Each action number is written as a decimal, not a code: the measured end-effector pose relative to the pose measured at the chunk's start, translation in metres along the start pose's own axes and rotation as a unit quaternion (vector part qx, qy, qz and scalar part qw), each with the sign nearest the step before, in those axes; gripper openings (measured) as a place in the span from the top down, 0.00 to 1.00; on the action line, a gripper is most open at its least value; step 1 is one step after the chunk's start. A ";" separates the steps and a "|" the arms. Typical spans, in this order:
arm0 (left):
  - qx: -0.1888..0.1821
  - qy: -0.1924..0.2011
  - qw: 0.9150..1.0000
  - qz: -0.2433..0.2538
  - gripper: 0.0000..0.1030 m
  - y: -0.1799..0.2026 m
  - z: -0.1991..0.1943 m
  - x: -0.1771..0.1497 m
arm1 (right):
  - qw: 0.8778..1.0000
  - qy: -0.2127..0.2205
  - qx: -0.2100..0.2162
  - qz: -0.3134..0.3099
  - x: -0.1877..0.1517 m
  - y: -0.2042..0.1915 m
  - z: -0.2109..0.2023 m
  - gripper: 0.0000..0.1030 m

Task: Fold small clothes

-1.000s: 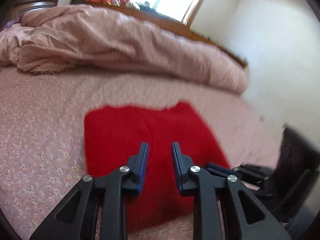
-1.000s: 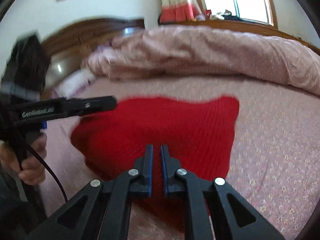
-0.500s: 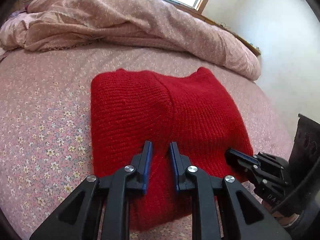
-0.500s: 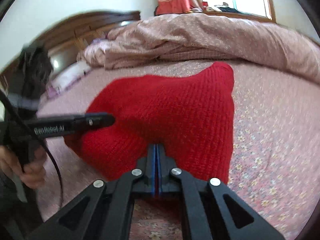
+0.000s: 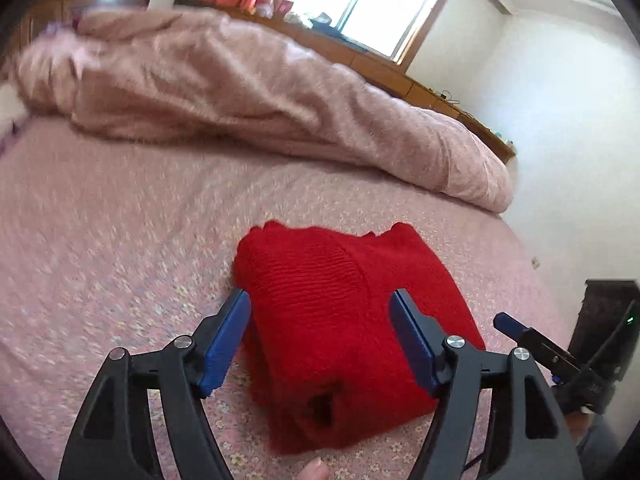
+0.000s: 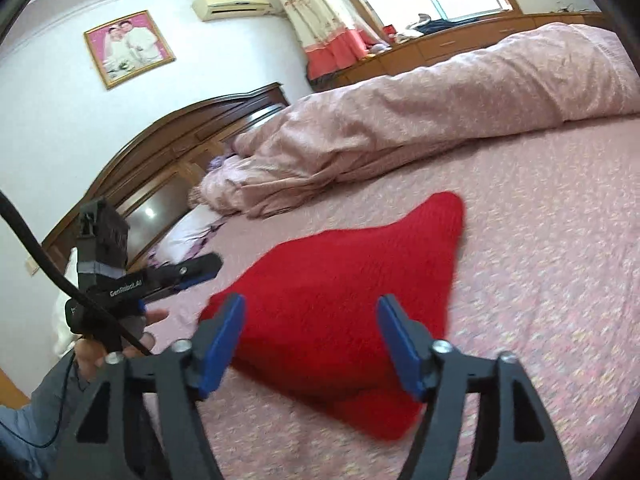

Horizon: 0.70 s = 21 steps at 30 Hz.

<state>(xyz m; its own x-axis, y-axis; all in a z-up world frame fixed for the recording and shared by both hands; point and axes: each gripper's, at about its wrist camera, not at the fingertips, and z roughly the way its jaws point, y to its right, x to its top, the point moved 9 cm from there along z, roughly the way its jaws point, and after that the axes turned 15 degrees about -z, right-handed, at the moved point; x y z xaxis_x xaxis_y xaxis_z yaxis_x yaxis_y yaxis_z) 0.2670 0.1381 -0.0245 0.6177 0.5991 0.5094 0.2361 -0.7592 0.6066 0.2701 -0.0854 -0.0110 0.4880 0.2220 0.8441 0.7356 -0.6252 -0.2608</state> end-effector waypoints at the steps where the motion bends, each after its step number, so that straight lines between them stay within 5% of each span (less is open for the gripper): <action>1: -0.013 -0.020 1.000 -0.015 0.35 -0.003 0.009 -0.001 | 1.000 -0.007 -0.003 0.011 -0.002 0.010 0.003 0.24; 6: -0.028 -0.094 0.990 -0.097 0.35 -0.027 0.035 -0.015 | 0.996 -0.049 -0.010 0.077 -0.023 0.056 0.021 0.24; 13: -0.019 -0.150 0.982 -0.117 0.27 -0.043 0.057 -0.049 | 0.969 -0.089 0.108 0.204 -0.051 0.064 0.050 0.21; 21: -0.049 -0.182 0.973 -0.132 0.27 -0.038 0.051 -0.061 | 0.962 -0.128 0.141 0.195 -0.065 0.042 0.064 0.16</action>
<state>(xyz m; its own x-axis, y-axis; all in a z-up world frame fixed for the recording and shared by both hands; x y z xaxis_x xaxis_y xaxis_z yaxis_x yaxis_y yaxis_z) 0.2582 0.1177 -0.1097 0.7745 0.6264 0.0884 0.3612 -0.5525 0.7512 0.2990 -0.0784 -0.1069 0.8262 0.2105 0.5226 0.5533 -0.4776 -0.6824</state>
